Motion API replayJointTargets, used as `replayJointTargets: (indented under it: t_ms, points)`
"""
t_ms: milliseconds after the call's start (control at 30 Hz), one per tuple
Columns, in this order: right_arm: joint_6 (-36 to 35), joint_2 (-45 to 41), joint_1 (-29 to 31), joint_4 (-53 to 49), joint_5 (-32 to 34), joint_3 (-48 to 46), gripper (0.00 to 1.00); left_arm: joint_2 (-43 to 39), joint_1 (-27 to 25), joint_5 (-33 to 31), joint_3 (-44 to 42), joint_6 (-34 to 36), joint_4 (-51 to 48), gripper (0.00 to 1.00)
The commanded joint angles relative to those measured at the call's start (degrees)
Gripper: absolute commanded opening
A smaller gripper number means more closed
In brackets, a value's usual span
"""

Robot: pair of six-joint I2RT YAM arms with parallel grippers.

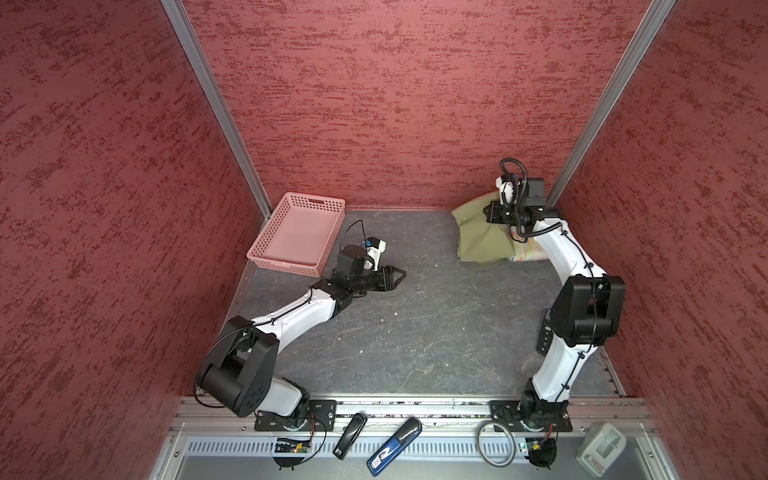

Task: Fold and stack the skirts
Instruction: 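Carry the folded olive skirt with the right gripper onto the floral skirt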

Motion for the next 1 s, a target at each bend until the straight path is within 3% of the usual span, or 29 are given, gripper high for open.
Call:
replayJointTargets:
  t_ms: [0,167,333,867,967]
  points:
    - [-5.04,4.11,-3.32,-6.41,-0.76,8.61,0.0,-1.1,0.5,1.61,1.75,0.25,-1.16,0.57]
    - [-7.71,15.01,-7.04,-15.27,-0.89,26.17,0.0,-0.52,0.9,2.23,2.58,0.4,-1.46,0.57]
    - [-9.36,23.33,-10.5,-20.22,1.41,36.76,0.0,0.62,0.6,2.64,3.87,0.22,-2.85,0.57]
    - [-13.75,25.11,-16.03,-11.86,13.16,35.84,0.0,4.31,-0.63,1.84,8.37,0.22,-7.98,0.56]
    - [-15.58,24.94,-16.18,-8.18,18.0,32.4,0.0,5.12,-0.64,1.69,9.7,0.12,-8.74,0.56]
